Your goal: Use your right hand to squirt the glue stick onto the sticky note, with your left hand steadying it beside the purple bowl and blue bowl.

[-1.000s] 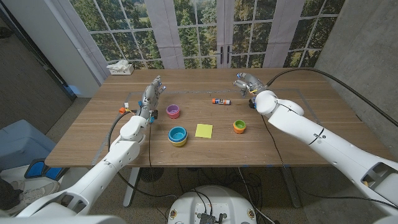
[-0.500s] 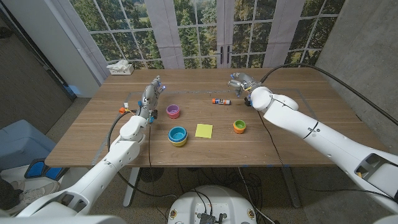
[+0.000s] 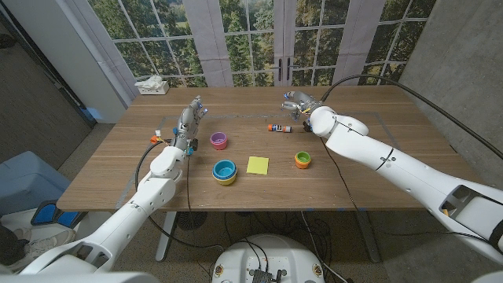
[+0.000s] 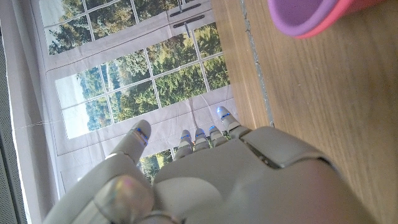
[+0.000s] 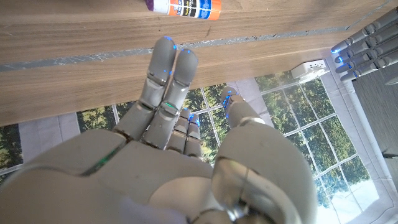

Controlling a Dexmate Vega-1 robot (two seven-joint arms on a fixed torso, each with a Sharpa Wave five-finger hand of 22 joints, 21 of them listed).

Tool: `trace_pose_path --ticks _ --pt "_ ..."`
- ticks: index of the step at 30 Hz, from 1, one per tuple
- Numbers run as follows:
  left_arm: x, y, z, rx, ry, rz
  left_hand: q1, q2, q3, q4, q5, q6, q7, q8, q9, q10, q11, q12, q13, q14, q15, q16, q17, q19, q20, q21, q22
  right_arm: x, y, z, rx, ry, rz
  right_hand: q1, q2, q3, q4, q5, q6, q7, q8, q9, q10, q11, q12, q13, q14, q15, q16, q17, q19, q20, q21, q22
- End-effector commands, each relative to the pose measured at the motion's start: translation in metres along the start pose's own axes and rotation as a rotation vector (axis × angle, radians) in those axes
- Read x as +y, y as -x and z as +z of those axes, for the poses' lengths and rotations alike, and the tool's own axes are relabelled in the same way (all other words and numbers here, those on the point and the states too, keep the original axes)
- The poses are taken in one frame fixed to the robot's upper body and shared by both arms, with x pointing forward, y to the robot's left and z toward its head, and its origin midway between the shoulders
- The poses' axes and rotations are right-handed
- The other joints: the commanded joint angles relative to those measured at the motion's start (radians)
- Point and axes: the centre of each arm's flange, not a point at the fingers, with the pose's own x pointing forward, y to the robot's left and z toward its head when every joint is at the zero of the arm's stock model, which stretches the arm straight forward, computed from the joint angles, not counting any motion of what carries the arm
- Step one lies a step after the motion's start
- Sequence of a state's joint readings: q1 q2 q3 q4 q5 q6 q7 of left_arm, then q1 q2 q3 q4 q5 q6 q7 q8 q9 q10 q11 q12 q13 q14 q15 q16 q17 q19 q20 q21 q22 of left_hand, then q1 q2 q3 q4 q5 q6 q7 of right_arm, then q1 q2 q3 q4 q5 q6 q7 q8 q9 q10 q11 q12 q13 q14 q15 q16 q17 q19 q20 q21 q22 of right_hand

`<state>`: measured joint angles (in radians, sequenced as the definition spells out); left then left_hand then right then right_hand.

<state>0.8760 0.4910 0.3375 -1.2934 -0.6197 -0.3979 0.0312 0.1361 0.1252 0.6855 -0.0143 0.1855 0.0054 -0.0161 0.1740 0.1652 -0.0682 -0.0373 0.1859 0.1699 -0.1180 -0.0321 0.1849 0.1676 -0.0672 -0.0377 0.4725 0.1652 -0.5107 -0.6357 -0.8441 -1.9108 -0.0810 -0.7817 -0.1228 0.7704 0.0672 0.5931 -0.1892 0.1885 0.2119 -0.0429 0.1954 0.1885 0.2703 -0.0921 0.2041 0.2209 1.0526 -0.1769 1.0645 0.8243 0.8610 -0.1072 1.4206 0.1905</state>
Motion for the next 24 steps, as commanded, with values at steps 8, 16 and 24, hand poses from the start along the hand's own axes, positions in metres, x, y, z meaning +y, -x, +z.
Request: trace_pose_path --ticks 8,16,24 --pt "0.007 0.003 0.000 0.000 -0.001 0.008 0.010 0.039 -0.008 -0.003 -0.003 -0.006 -0.003 0.002 0.005 -0.003 -0.009 0.002 0.003 -0.011 -0.037 -0.004 0.001 0.005 -0.052 -0.010 0.003 0.016 -0.008 0.024 0.040 0.050 -0.036 0.092 -0.008 -0.001 0.009 0.004 0.012 0.017 0.006 0.003 0.026 -0.002 0.011 0.005 0.071 -0.045 0.057 0.067 0.032 -0.104 0.032 0.000" --pt "0.010 0.005 0.000 0.002 0.002 0.011 0.011 0.040 -0.011 -0.006 -0.003 -0.007 -0.003 0.002 0.005 -0.004 -0.009 0.002 0.003 -0.011 -0.038 -0.004 0.001 0.006 -0.050 -0.014 0.003 0.027 -0.014 0.031 0.081 0.075 0.009 0.109 -0.005 0.001 0.013 0.004 0.032 0.026 0.012 0.003 0.047 0.003 0.016 0.005 0.068 -0.045 0.050 0.074 0.041 -0.104 0.044 0.000" --pt "0.012 0.007 -0.001 0.003 0.007 0.009 0.011 0.042 -0.013 -0.008 -0.003 -0.006 -0.002 0.003 0.005 -0.004 -0.008 0.002 0.003 -0.011 -0.037 -0.004 0.001 0.009 -0.049 -0.018 0.003 0.037 -0.018 0.037 0.111 0.127 0.043 0.161 -0.004 0.006 0.009 0.006 0.076 0.033 0.020 0.002 0.094 0.015 0.024 0.004 0.094 -0.045 0.043 0.084 0.057 -0.106 0.059 -0.005"
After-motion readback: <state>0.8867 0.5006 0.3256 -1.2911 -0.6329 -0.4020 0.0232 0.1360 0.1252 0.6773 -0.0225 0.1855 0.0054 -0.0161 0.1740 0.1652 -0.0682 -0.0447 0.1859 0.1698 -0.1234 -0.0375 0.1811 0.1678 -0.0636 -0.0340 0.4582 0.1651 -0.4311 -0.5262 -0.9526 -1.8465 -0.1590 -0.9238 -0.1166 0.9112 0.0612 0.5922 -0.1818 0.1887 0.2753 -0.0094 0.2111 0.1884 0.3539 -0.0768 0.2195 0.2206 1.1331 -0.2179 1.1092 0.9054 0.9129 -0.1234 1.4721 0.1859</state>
